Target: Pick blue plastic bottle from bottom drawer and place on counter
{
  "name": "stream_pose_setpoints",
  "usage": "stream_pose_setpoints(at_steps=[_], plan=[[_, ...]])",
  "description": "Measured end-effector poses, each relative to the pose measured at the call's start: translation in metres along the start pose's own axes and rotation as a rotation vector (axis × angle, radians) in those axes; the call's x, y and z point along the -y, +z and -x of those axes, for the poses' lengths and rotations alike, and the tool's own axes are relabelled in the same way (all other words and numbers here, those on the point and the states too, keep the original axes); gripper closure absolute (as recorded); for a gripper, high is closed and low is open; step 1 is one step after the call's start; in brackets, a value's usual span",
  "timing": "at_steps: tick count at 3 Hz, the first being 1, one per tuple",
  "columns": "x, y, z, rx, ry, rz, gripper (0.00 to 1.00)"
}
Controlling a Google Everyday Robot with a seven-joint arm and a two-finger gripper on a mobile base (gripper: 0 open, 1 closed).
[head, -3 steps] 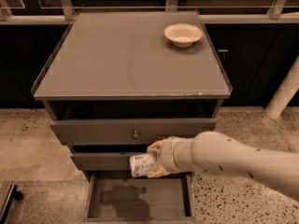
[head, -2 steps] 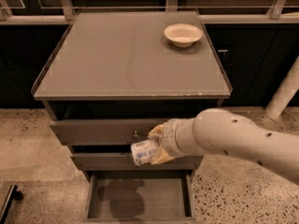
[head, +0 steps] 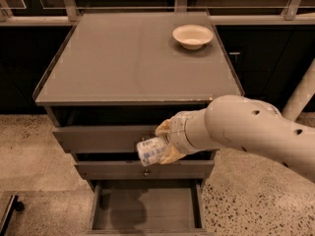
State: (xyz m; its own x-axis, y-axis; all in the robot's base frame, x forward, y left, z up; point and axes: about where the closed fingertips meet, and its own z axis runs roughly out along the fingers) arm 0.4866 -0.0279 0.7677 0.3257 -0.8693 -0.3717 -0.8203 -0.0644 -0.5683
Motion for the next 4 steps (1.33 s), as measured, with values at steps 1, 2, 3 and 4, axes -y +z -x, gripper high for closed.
stream_pose_setpoints(at_steps=[1, 2, 3, 4], plan=[[0.015, -0.018, 0.011, 0.001, -0.060, -0.036, 1.00], [0.045, -0.053, 0.033, -0.010, -0.182, -0.098, 1.00], [0.079, -0.080, 0.049, -0.007, -0.266, -0.150, 1.00], [0.122, -0.094, 0.052, 0.040, -0.297, -0.196, 1.00]])
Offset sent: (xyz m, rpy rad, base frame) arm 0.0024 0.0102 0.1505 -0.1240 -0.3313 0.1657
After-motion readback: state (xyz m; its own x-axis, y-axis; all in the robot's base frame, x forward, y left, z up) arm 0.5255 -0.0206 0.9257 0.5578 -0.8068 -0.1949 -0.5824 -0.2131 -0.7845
